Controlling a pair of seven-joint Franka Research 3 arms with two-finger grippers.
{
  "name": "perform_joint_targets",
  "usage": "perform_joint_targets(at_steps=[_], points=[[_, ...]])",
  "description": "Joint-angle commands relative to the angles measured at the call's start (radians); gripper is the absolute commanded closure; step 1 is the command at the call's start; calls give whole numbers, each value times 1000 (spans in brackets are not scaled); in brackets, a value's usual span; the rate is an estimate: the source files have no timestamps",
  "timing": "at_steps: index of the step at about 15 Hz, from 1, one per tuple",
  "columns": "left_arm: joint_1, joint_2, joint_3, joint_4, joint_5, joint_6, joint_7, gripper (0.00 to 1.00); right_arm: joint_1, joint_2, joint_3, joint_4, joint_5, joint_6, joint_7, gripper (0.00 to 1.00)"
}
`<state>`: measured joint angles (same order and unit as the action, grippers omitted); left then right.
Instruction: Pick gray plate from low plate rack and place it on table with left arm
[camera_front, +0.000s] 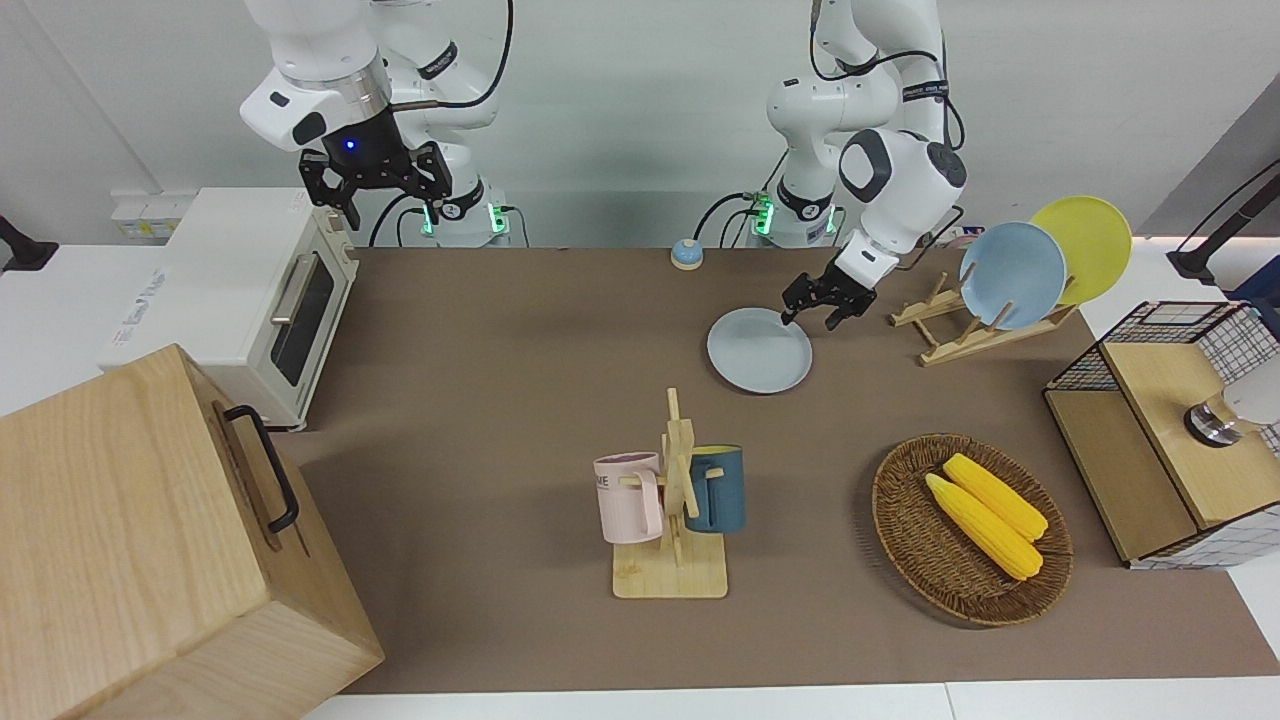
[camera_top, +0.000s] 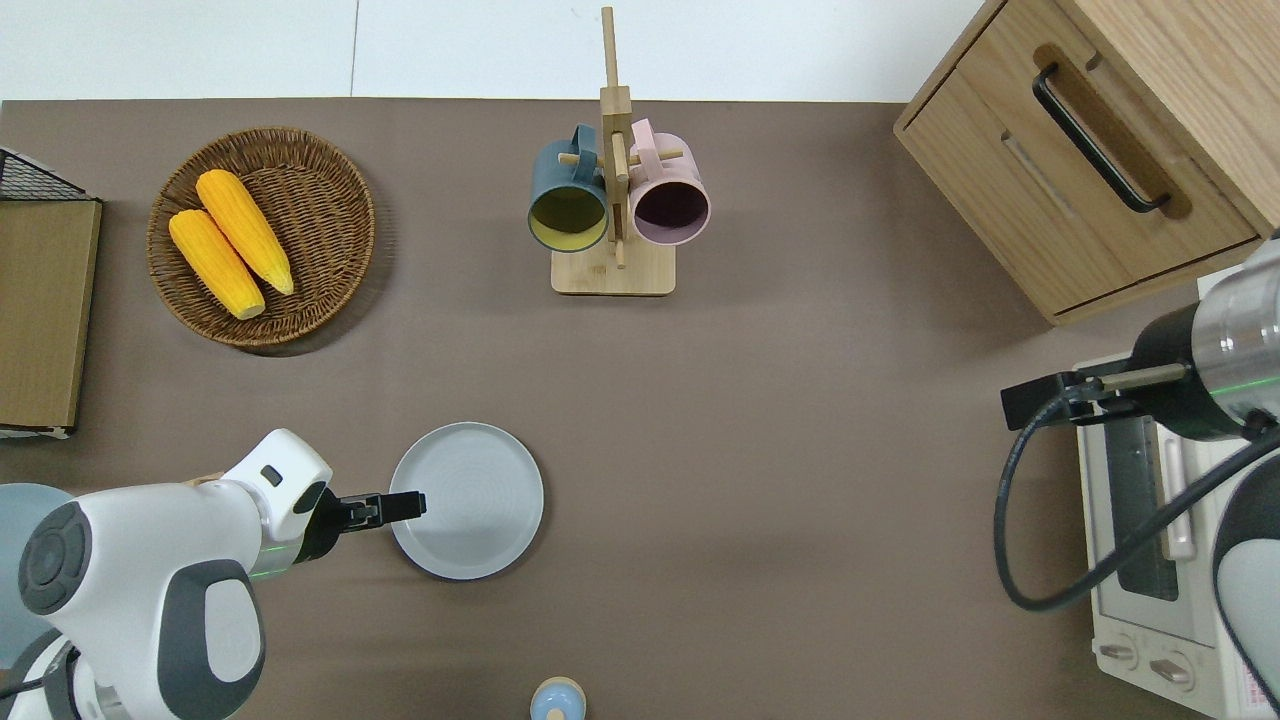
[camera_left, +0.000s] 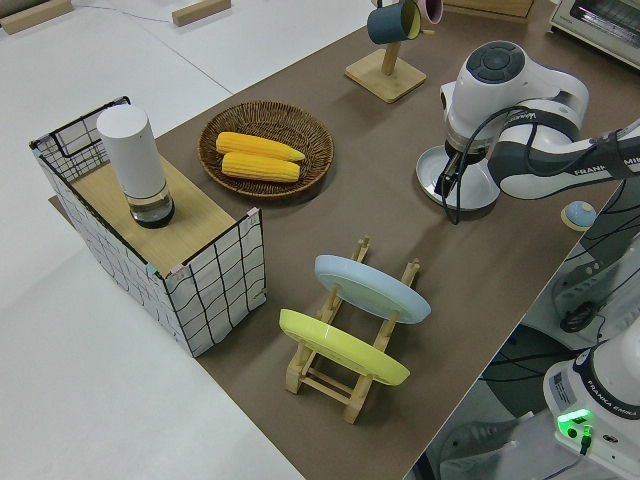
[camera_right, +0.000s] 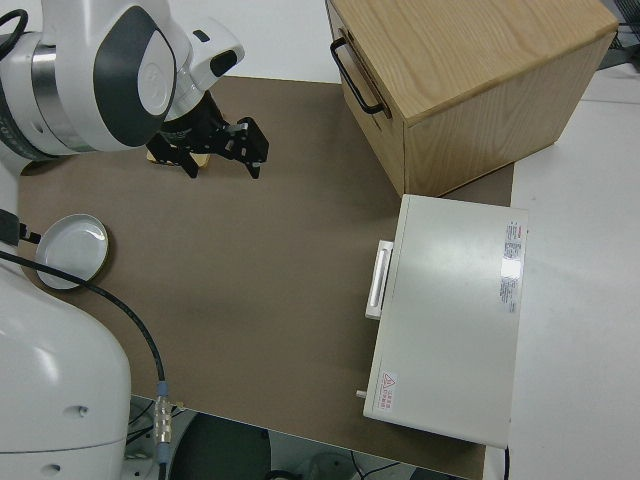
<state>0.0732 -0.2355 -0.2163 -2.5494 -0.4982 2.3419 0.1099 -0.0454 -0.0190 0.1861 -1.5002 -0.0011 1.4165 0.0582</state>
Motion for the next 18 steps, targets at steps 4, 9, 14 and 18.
perform_joint_targets(at_steps=[4, 9, 14, 18], points=[[-13, -13, -12, 155, 228, -153, -240, 5, -10, -2, 6, 6, 10, -14, 0, 11], [2, -10, -6, 309, 342, -337, -240, 2, -10, -2, 6, 6, 10, -14, -1, 11], [43, 1, 3, 474, 343, -516, -237, 2, -10, -2, 6, 6, 10, -14, -1, 11], [37, 4, -3, 544, 492, -610, -239, 2, -10, -2, 6, 6, 10, -14, -1, 11]])
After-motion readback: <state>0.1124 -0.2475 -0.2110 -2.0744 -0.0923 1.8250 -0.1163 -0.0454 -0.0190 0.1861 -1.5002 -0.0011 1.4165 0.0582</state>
